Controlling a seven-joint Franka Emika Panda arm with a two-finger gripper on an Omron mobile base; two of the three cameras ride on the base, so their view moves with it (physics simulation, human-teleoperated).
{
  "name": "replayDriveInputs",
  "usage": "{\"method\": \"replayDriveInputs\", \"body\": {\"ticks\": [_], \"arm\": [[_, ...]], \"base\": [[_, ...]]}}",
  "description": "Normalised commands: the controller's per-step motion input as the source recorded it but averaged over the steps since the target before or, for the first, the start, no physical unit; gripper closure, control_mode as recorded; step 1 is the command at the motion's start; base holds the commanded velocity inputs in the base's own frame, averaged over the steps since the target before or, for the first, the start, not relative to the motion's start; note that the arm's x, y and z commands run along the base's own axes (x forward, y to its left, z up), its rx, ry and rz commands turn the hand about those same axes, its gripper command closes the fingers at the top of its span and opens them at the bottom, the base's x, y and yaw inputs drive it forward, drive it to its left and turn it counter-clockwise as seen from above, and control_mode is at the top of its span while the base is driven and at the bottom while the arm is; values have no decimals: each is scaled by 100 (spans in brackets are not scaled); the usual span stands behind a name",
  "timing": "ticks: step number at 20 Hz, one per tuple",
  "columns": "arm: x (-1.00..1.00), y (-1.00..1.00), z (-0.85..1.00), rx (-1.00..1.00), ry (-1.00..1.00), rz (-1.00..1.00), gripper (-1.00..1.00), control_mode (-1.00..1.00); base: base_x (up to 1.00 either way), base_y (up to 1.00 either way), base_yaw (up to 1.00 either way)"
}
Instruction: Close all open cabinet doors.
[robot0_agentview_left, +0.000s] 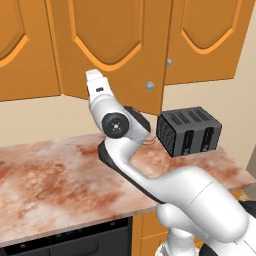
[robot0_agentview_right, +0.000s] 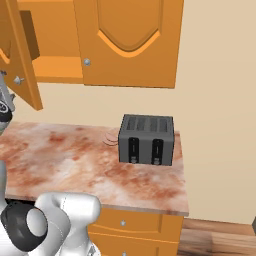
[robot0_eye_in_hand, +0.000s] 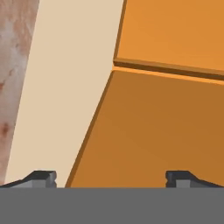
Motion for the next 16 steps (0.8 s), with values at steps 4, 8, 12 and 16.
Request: {"method": "replayDriveInputs", "body": {"ticks": [4,8,12,16], "arm": [[10,-71,13,0,9,0,-100,-100],[41,-72,3,0,11,1,-100,-100],[53,-70,1,3,10,3,-100,-100],[55,-62,3,2,10,3,-100,-100]], "base": [[0,0,0],[0,0,0],[0,0,0],[0,0,0]]}}
